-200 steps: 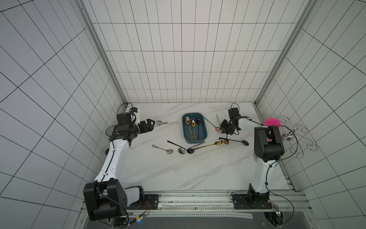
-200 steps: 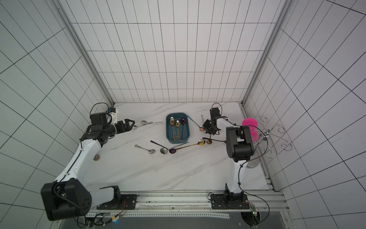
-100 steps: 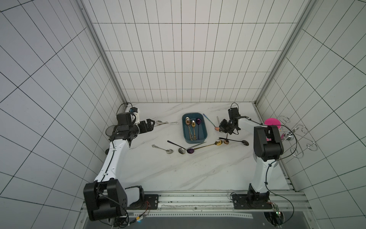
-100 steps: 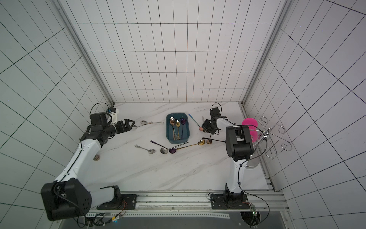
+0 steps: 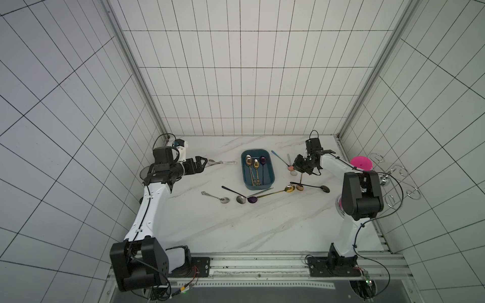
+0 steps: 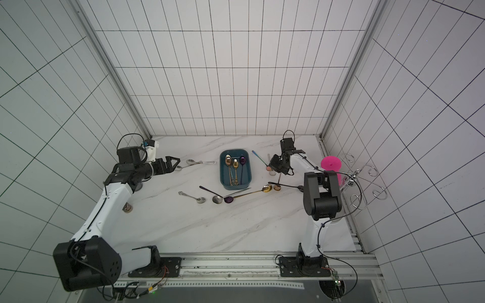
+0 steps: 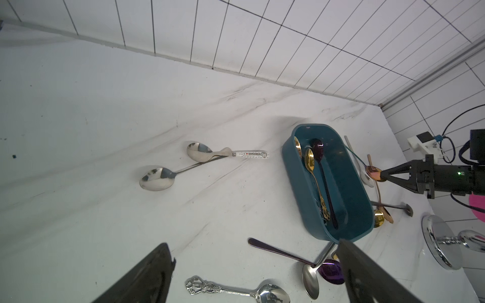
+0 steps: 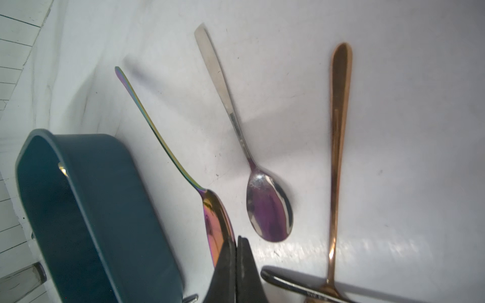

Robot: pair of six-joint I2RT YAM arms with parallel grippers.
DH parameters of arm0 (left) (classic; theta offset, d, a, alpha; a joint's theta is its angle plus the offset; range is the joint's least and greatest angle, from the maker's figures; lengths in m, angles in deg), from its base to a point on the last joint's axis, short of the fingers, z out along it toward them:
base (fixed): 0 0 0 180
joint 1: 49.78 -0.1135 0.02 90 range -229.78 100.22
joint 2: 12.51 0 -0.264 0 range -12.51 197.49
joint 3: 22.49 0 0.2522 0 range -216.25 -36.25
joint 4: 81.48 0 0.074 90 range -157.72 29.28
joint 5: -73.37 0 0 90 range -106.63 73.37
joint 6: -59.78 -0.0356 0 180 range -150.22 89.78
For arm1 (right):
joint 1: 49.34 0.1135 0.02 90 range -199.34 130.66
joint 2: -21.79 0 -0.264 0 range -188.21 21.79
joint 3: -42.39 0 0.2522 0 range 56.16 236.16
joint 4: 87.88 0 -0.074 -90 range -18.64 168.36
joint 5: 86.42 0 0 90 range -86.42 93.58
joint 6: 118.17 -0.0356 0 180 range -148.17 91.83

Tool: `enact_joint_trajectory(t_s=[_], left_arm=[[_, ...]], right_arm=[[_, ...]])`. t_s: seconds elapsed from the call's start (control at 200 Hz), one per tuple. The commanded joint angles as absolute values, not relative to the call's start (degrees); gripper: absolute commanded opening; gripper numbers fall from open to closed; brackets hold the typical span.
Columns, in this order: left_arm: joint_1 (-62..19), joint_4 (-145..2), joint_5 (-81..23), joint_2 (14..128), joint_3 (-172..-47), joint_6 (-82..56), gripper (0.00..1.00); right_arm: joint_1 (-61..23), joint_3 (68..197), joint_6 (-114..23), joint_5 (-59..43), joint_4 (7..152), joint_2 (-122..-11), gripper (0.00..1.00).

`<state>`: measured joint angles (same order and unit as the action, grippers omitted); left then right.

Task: Put the spoon into the storage box
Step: Pick up the spoon from the center of the board.

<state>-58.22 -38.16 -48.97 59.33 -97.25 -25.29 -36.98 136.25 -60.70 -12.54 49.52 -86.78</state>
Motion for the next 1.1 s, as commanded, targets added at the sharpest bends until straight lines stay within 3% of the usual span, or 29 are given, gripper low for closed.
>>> enact_joint_trajectory(t_s=[0.0,0.265,0.465,0.83,1.099], left_arm=[[-56.69,-33.78,-53.11,60.97,-103.65,-32.97,0.99],[-49.07,-15.75,-60.35,67.05,-119.75,-64.51,0.99],[-41.98,-3.62,-56.27,72.94,-131.0,-83.13,0.99],[-33.23,2.0,-55.41,79.69,-138.01,-92.11,0.99],[-27.63,5.12,-58.72,88.96,-144.82,-90.62,0.98]], right_arm=[[-37.17,139.57,-54.74,-9.79,41.98,-82.14,0.0],[-35.64,139.84,-47.91,-9.22,36.65,-74.21,0.0],[-32.39,142.58,-38.05,-11.61,31.14,-71.02,0.0],[-24.86,144.37,-23.17,-13.8,30.25,-67.45,0.0],[-19.72,139.39,-12.49,-16.97,35.95,-63.41,0.0]])
